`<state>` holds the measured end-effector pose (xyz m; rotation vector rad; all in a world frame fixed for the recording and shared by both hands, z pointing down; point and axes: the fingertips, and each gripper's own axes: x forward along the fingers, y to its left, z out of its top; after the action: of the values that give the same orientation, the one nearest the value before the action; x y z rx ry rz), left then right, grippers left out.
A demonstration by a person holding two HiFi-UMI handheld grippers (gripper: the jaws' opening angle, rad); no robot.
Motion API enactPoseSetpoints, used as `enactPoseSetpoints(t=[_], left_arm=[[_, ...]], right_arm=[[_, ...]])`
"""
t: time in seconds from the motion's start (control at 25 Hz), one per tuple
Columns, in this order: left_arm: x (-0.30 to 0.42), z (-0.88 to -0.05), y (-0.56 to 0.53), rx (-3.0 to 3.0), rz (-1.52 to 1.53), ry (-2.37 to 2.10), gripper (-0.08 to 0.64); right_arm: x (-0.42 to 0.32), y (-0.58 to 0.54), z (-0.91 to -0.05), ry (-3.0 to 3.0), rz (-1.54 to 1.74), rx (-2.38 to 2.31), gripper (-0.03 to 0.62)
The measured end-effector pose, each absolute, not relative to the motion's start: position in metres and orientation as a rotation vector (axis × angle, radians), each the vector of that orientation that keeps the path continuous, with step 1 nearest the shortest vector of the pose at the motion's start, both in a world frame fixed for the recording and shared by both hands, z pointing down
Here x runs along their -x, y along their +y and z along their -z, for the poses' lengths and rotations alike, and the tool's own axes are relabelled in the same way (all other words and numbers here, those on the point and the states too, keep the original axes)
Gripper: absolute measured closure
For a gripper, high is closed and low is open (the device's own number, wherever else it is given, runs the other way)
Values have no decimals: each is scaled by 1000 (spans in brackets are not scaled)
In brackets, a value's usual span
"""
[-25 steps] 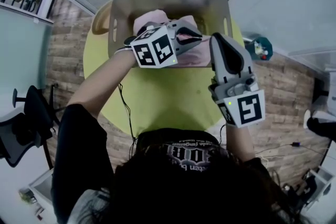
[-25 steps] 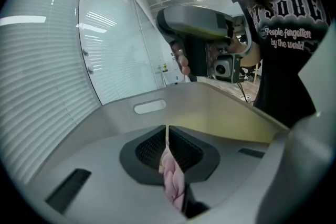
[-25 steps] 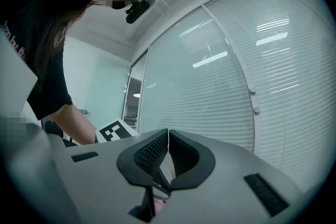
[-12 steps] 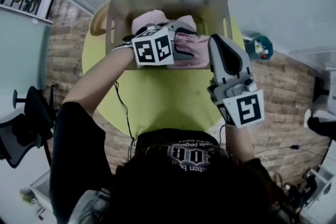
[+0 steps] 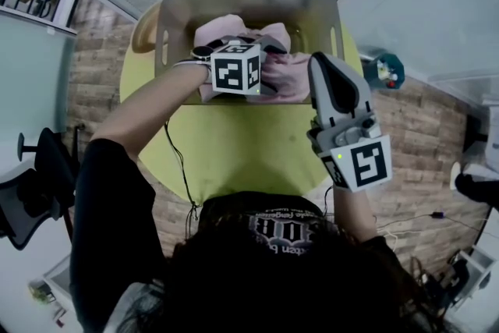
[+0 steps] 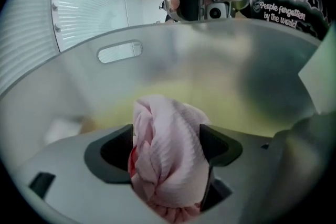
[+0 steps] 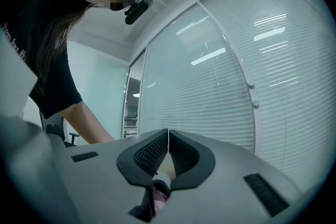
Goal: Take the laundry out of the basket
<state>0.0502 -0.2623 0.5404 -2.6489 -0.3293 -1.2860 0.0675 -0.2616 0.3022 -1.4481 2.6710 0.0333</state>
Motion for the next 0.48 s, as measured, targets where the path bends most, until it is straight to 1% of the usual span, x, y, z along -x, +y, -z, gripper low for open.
enactPoseSetpoints(t=[0.48], left_arm=[[-56, -572, -265, 2520, 1384, -352, 175]], right_arm=[[-70, -263, -302, 2664, -35, 1465, 563]])
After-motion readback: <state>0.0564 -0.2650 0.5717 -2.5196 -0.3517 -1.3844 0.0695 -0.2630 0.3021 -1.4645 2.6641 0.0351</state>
